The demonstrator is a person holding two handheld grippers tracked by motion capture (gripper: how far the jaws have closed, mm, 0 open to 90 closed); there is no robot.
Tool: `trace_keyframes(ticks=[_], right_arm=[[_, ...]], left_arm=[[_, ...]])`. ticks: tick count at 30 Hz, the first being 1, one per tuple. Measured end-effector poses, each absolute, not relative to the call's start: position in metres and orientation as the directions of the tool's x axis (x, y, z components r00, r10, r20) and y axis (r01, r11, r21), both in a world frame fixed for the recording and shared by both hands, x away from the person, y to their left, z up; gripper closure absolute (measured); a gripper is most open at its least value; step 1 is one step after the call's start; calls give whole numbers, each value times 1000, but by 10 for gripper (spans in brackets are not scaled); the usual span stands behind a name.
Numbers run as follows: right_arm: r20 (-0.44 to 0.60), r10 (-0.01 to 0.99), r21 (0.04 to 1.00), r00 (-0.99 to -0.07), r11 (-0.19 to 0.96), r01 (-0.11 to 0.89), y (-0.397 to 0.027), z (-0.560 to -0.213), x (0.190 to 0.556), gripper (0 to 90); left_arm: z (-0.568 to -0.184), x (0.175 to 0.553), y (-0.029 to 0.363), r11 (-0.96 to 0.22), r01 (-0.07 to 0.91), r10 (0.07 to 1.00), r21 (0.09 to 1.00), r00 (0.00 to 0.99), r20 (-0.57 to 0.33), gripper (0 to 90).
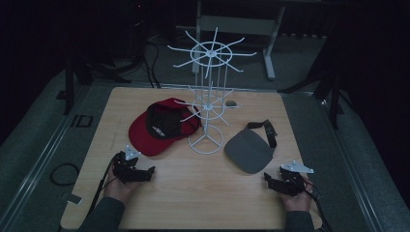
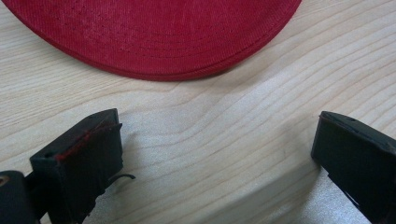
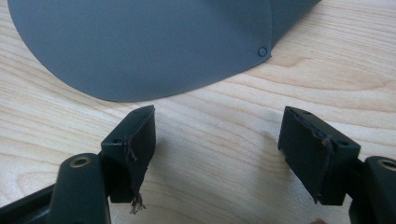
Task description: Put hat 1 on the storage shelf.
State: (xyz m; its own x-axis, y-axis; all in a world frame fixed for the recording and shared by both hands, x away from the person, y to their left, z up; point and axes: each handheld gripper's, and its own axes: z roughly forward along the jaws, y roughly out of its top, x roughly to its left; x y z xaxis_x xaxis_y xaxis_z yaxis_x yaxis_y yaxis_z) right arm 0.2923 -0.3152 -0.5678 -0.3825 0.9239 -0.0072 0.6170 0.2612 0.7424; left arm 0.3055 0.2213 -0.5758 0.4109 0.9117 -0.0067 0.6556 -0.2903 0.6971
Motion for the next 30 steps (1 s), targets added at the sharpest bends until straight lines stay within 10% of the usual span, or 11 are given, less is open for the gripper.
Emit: trace_keyframes(ticks=[30], right_arm=[[-7,923,742,-385,263,616,-315,-568,293,270]], left_arm=[[-530,330,264,-319,642,893,697,450,-5,900]])
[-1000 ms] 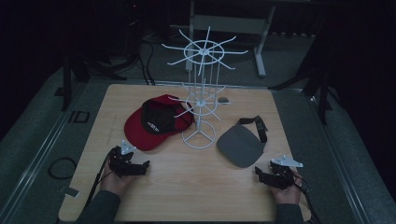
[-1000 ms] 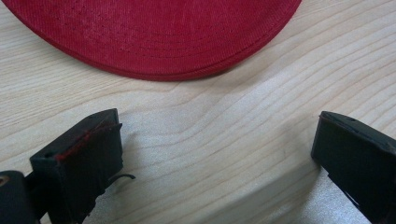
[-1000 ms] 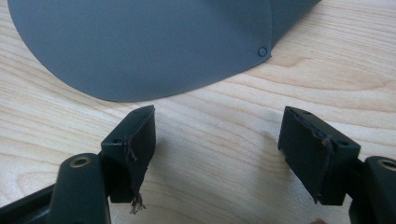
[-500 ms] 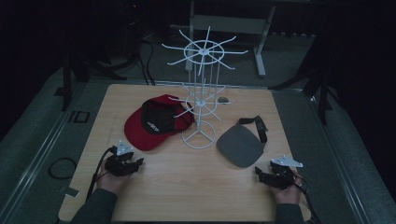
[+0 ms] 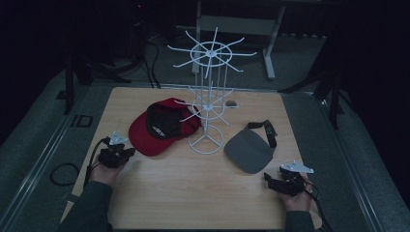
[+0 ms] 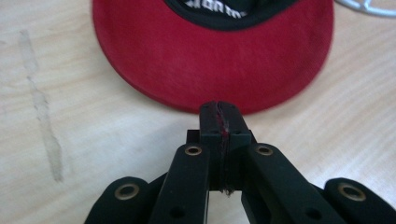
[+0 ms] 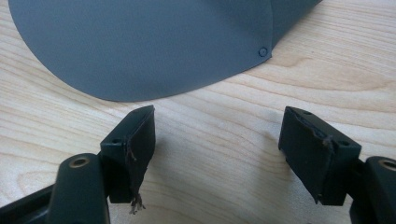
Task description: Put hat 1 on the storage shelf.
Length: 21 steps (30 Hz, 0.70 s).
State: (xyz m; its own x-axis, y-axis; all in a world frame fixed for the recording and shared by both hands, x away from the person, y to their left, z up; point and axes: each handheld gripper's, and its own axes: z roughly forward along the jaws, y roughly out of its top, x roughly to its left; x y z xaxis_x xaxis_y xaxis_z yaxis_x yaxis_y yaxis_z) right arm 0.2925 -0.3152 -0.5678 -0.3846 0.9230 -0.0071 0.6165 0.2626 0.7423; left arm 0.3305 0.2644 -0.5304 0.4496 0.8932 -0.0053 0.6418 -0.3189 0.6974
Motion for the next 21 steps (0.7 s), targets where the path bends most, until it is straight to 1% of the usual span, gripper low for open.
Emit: trace_keyframes(ticks=[6,7,10,15,16,19,21], right_arm=[[-7,923,742,-385,263,616,-315,-568,293,270],[-7,923,742,-385,262,616,-315,-568,293,270],[-7,923,742,-385,263,617,-315,-568,293,270],[-7,923,742,-385,262,617,-315,-568,293,270],[-7,923,742,-385,263,616,-315,-568,293,270],[-7,923,742,-385,262,617,-315,-568,293,270],[-7,923,742,-385,262,616,-315,-568,293,270]], left_arm=[[-523,344,271,-314,633,899,707,439,6,888],[-521,350,274,-309,629,895,713,447,-7,873],[-520,356,277,-311,627,897,714,441,4,828],[-516,368,283,-288,626,901,725,433,-17,743],[-514,374,286,-262,630,906,731,421,-39,726],[-512,381,289,-250,628,913,737,407,-38,686],[-510,386,290,-246,626,917,740,397,-31,676]])
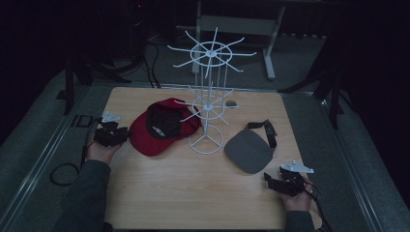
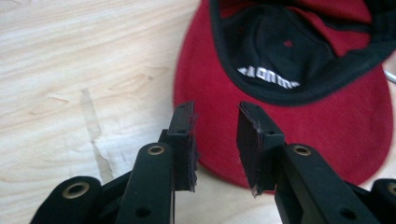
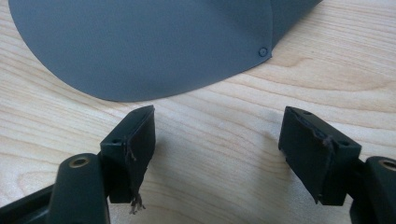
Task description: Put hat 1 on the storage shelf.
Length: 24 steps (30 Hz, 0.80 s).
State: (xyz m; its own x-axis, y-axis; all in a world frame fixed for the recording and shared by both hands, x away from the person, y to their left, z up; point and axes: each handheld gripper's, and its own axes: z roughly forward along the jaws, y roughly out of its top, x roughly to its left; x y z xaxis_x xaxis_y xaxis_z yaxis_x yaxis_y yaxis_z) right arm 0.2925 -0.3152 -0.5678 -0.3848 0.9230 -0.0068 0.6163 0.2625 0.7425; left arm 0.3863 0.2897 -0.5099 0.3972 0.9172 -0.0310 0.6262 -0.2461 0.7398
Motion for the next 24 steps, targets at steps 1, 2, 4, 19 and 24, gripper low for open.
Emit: trace_keyframes(ticks=[1,2,4,19,24], right_arm=[[-7,923,742,-385,262,616,-315,-568,293,270],[-7,923,742,-385,263,616,-315,-568,293,270],[-7,923,742,-385,263,616,-315,-568,293,269],[-6,922,742,-388,264,616,-315,-568,293,264],[-6,921,742,-389,265,616,-315,-568,293,262]], left_arm=[[-509,388,290,-246,623,917,742,398,-30,661],[-508,390,290,-250,617,917,746,397,-21,656],[-508,395,291,-261,620,918,740,397,-9,636],[-514,432,293,-229,667,905,709,414,-97,546],[-523,437,294,-233,699,903,676,413,-116,551]])
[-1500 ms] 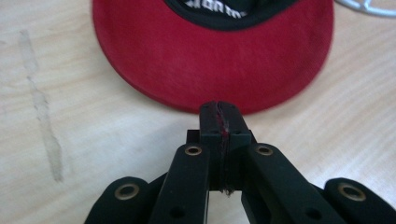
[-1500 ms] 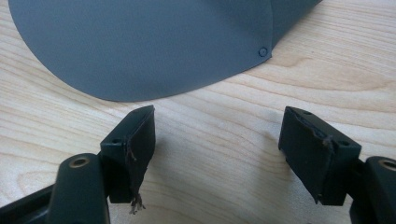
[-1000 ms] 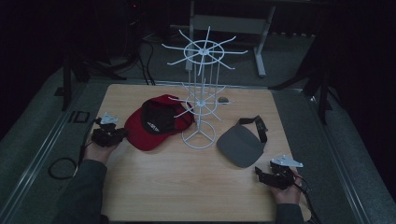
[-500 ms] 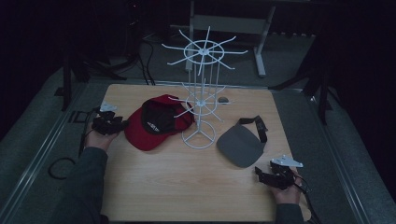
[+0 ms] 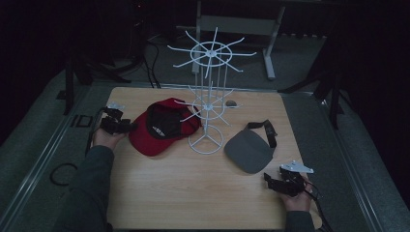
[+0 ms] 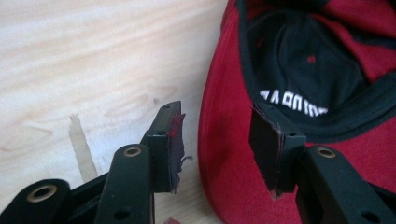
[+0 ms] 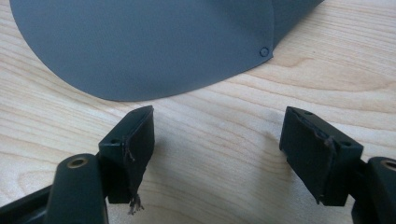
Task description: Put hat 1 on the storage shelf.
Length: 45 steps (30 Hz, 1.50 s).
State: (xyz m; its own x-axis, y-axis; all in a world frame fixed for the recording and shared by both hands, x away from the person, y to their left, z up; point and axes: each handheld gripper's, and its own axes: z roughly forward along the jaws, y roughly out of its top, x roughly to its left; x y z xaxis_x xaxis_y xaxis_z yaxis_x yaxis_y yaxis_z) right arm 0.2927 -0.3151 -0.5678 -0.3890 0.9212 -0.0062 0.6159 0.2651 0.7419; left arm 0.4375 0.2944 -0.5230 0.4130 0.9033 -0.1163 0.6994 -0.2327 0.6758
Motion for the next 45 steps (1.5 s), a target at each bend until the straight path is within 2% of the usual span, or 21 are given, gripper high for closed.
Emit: trace_keyframes(ticks=[11,17,28,36,45], right_arm=[[-6,921,742,-390,265,616,-315,-568,293,261],[-6,921,742,-390,266,616,-315,-568,293,260],[-6,921,742,-390,266,616,-315,-568,293,260],[-7,921,741,-390,266,616,-315,-568,293,260],[-6,921,741,-390,266,616,-315,-568,293,260]], left_arm=[[-525,424,294,-256,716,879,650,452,-151,702],[-520,404,283,-333,702,852,630,511,-118,744],[-514,366,265,-377,682,795,627,586,-159,728],[-519,343,247,-400,675,742,620,635,-213,664],[-531,354,234,-409,690,703,597,656,-276,579]])
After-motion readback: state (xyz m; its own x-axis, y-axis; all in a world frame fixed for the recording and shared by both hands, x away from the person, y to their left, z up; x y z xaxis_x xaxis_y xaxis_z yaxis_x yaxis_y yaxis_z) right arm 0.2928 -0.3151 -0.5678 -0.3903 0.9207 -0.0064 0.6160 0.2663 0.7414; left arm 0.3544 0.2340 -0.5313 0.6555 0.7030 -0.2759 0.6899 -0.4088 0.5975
